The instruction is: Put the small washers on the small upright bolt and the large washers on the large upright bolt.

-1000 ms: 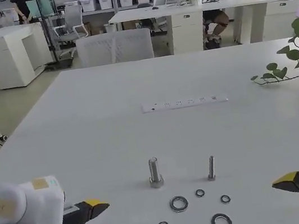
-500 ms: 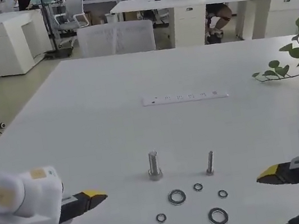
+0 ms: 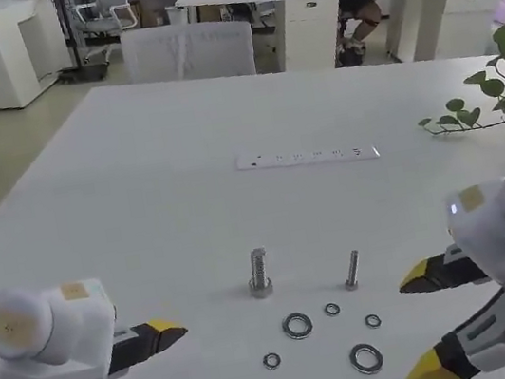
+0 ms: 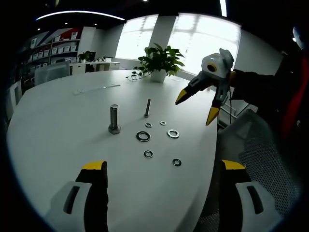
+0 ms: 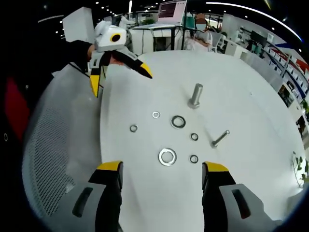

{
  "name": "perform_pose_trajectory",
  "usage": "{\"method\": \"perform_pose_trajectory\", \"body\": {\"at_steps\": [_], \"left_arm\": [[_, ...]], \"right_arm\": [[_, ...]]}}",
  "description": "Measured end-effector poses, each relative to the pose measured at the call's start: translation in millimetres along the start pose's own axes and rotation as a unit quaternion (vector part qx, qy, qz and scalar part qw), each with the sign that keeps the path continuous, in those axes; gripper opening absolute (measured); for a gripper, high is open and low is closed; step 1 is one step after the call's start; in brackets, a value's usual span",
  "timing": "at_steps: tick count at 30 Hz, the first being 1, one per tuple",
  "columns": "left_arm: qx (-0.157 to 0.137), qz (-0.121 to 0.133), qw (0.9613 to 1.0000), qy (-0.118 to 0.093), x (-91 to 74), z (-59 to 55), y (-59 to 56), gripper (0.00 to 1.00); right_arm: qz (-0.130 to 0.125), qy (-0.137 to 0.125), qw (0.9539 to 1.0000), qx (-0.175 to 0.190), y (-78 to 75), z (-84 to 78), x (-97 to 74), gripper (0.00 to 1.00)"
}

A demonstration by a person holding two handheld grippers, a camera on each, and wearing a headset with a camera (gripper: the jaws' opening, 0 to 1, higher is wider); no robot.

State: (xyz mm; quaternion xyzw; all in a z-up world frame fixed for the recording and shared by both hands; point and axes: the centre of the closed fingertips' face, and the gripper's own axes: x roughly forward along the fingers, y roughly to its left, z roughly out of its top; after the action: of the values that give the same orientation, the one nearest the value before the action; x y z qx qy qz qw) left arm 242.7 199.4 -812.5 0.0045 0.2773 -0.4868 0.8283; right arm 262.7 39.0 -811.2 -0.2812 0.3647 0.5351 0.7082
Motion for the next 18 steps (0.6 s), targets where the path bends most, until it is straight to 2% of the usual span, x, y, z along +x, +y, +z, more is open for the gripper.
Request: {"method": "perform_pose_trajectory", "body": {"at_steps": [5, 10, 18], "left_arm": [[-0.002, 0.001, 1.0, -0.008, -3.7, 6.3, -0.1, 0.96], [-0.003, 0.003, 1.0, -0.007, -7.1, 6.3, 0.0, 0.96], [-0.009, 0.0, 0.9999, -0.007, -10.1, 5.9, -2.2, 0.95]], "right_arm": [[0.008, 0.013, 0.9999, -0.004, -0.7, 1.9, 1.7, 0.65], [0.013, 0.026, 0.9995, -0.014, -1.2, 5.1, 8.0, 0.63], [0.009, 0.049, 0.9987, -0.015, -3.1, 5.9, 20.3, 0.52]]}}
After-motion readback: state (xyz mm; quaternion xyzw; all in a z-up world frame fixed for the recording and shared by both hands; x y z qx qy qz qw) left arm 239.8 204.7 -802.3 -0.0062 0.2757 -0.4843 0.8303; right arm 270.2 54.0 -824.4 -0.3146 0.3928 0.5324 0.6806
